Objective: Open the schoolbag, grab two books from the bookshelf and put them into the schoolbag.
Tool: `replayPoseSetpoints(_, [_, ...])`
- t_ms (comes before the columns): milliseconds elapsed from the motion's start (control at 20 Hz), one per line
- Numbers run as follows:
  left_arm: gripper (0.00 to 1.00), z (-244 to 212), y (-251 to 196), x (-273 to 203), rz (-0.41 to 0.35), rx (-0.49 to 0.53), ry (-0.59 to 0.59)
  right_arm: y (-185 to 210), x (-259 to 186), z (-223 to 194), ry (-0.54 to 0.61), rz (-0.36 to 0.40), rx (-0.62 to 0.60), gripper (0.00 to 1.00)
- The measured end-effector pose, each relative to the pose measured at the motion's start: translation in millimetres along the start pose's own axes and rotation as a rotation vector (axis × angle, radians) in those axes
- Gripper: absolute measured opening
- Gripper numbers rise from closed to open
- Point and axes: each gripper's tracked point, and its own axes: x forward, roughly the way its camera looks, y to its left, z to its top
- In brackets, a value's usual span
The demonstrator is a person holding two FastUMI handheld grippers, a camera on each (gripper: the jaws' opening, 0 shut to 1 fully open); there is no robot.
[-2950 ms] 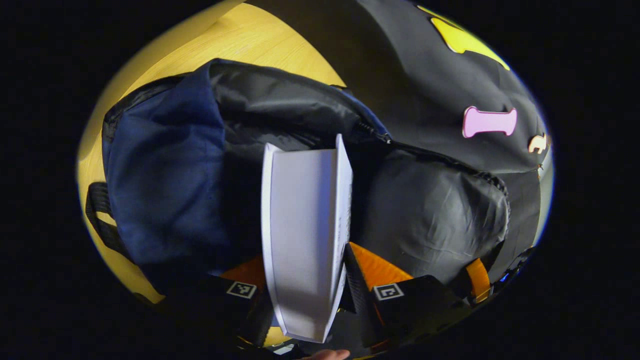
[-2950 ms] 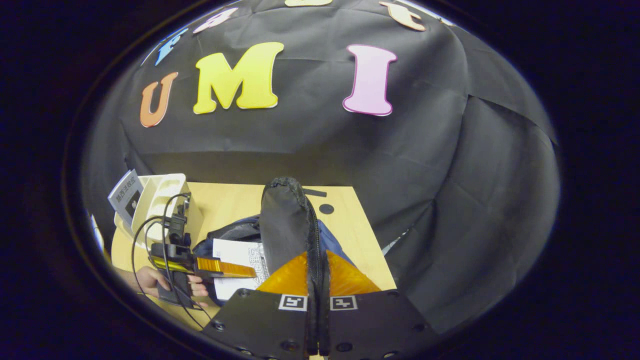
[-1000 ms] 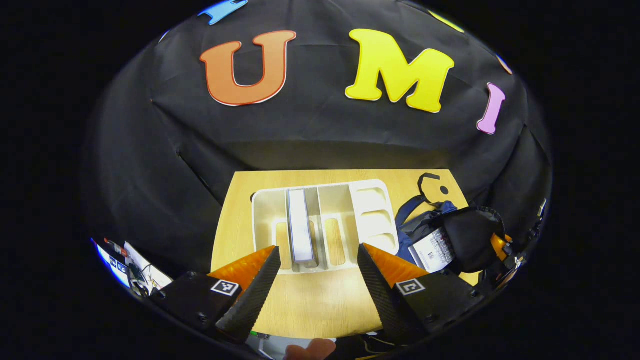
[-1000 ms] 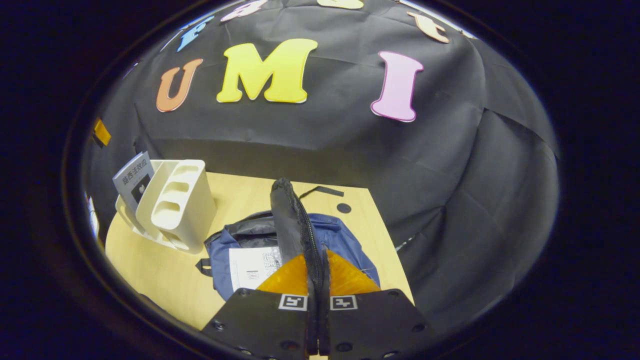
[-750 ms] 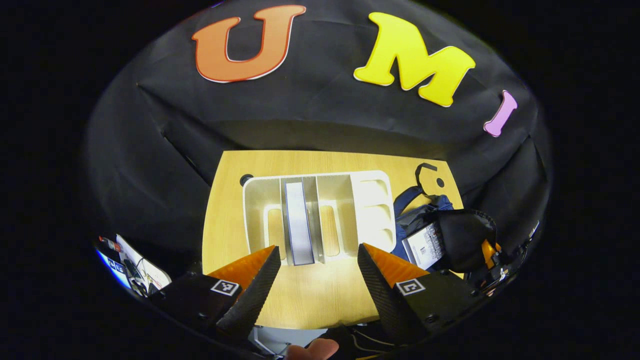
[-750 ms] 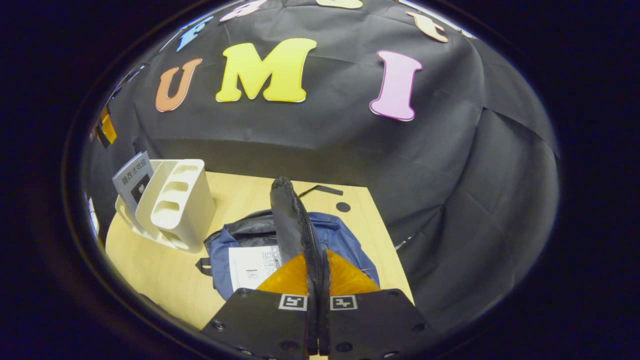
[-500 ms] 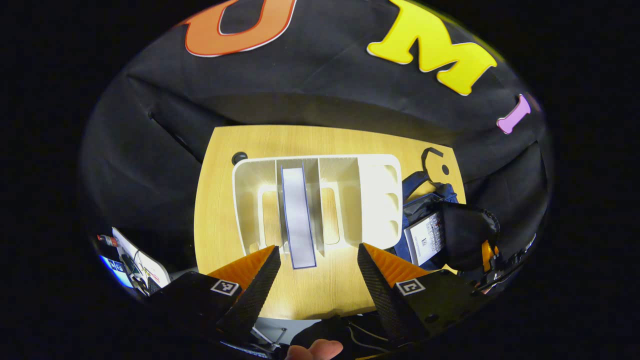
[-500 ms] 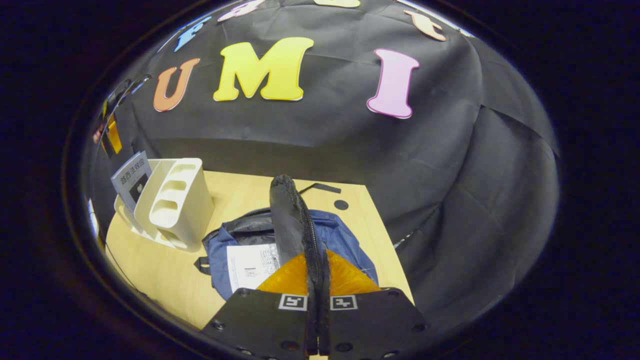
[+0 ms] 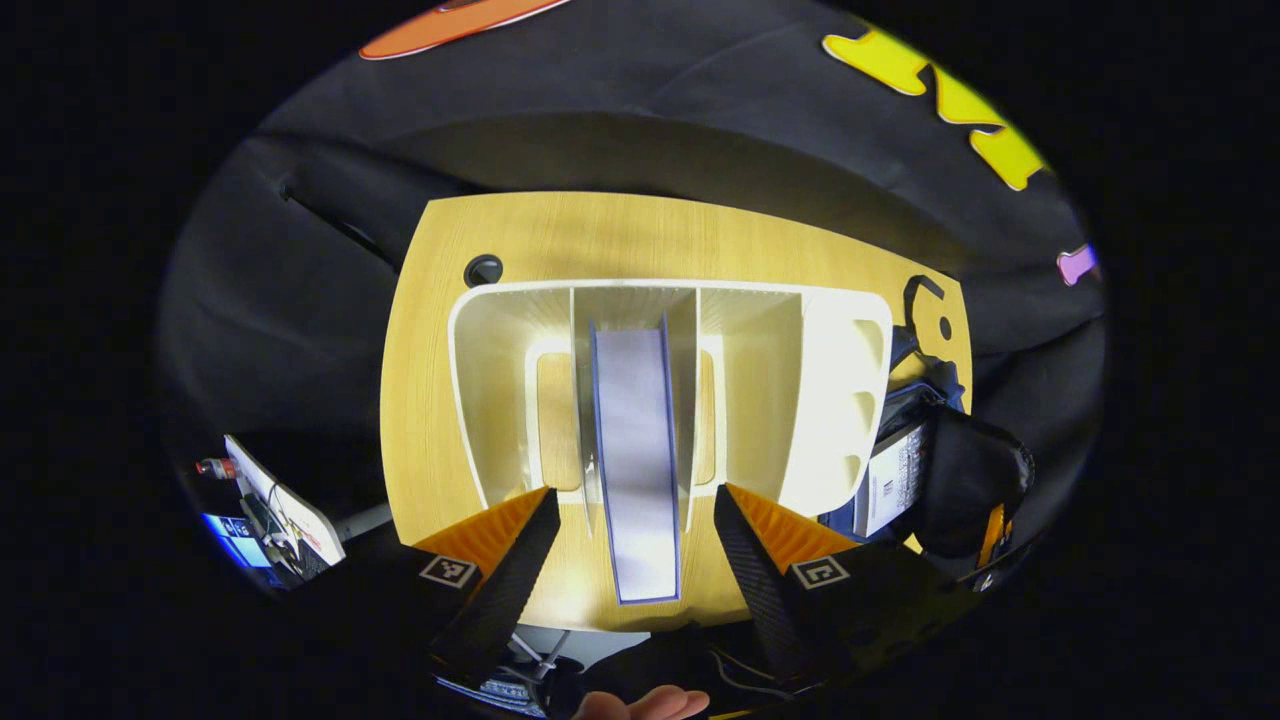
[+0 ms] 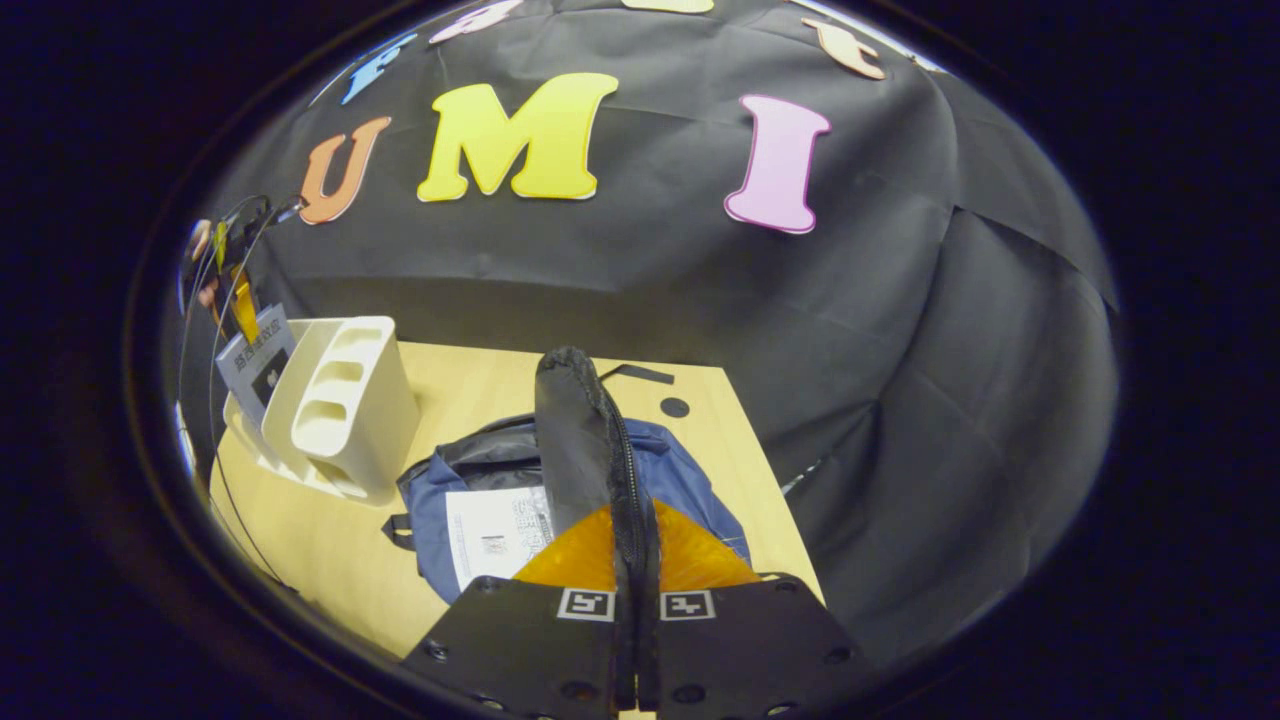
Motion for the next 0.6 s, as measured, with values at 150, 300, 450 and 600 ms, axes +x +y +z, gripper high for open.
replayPoseSetpoints(150, [0.98,0,2,15,0.013,0.001,0.019,0,0,-1,0.0,0.0,0.008,0.02])
replayPoseSetpoints(300, [0.97,-1,-1,27,0.007,-0.001,0.035,1,2,-3,0.002,0.0,0.01,0.02])
replayPoseSetpoints(450, [0.93,-1,10,40,0.014,0.005,0.045,0,1,-3,-0.002,-0.001,0.012,0.02])
replayPoseSetpoints(600, [0.84,-6,15,46,0.035,0.005,0.065,-1,1,-3,-0.006,-0.002,0.013,0.02])
